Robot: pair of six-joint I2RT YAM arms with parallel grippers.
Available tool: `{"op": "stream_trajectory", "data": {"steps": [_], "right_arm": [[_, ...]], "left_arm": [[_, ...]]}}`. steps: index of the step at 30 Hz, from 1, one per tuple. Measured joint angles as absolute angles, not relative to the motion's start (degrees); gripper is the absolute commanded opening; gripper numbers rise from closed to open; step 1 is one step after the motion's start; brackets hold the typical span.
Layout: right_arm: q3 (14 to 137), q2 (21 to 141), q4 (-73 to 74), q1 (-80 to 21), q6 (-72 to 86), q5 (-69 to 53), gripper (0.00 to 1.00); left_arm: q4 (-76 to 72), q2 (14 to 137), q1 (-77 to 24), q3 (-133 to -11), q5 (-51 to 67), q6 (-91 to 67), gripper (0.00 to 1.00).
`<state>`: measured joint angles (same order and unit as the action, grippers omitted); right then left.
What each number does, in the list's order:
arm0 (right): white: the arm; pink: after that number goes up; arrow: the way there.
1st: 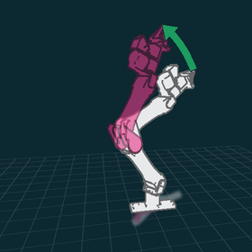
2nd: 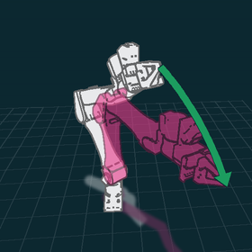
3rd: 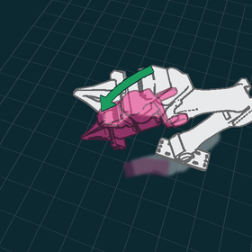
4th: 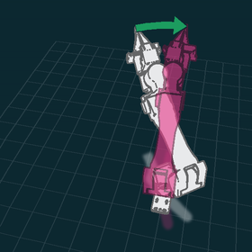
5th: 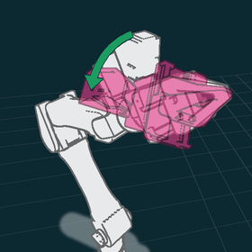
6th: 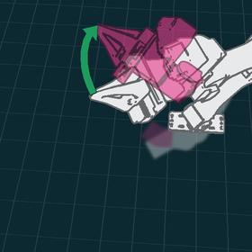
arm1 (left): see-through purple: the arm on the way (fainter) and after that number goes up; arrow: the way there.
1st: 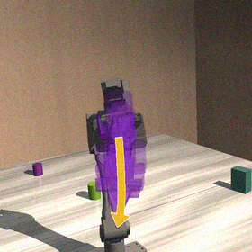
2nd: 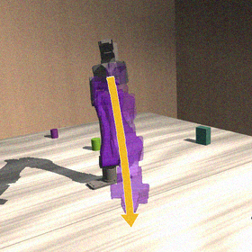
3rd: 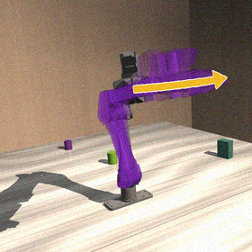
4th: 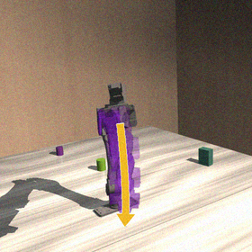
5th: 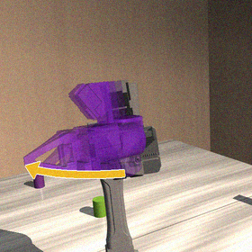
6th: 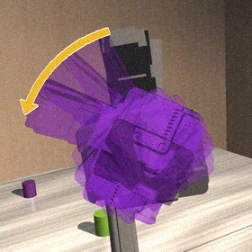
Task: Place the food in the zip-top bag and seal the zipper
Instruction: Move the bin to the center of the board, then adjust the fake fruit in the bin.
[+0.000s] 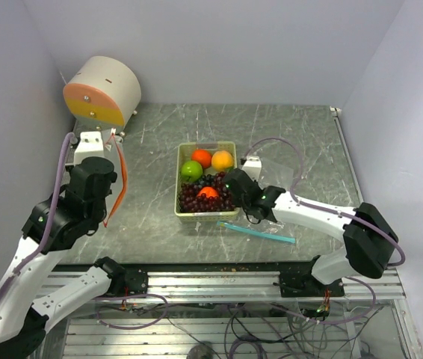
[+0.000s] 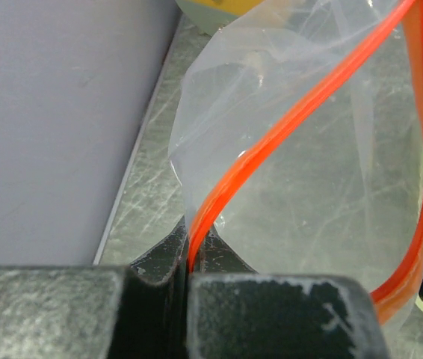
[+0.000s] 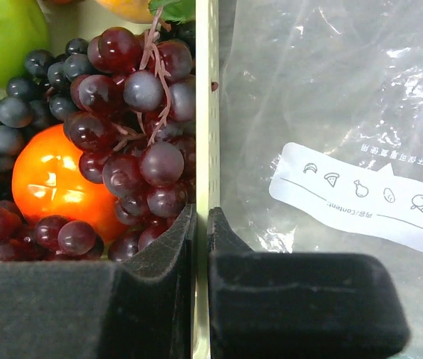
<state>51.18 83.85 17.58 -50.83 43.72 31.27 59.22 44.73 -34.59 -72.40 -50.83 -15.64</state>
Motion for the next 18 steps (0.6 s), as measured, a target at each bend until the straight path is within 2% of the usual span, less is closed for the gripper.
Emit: {"op": "stream_trajectory", "data": {"steps": [3,4,6,10,12,18], "right_arm": [[50.72,82.78,18.72,-50.04,44.69,32.03,0.0],[50.65,82.52,18.72,-49.87,44.8,31.99,0.06],[50.39,82.15,18.59,-49.65,44.56,31.81,0.21],[49.84,80.71,18.31,-49.43,41.74,31.64,0.67],[49.84,79.18,18.06,-49.45,40.36,31.59,0.7],[49.89,72.86,17.12,-49.6,33.61,30.13,0.69]], "left_arm": [[58.39,45.63,-34.59,-70.28,-48.53,-16.91,0.07],[57.98,45.84,-34.59,-69.43,-47.62,-17.28,0.07],[56.82,46.35,-34.59,-67.33,-45.45,-18.15,0.07],[54.15,47.68,-34.59,-63.57,-41.6,-19.79,0.07],[52.71,48.75,-34.59,-62.06,-40.05,-20.34,0.07],[47.88,51.88,-34.59,-57.14,-35.92,-21.96,0.07]]}}
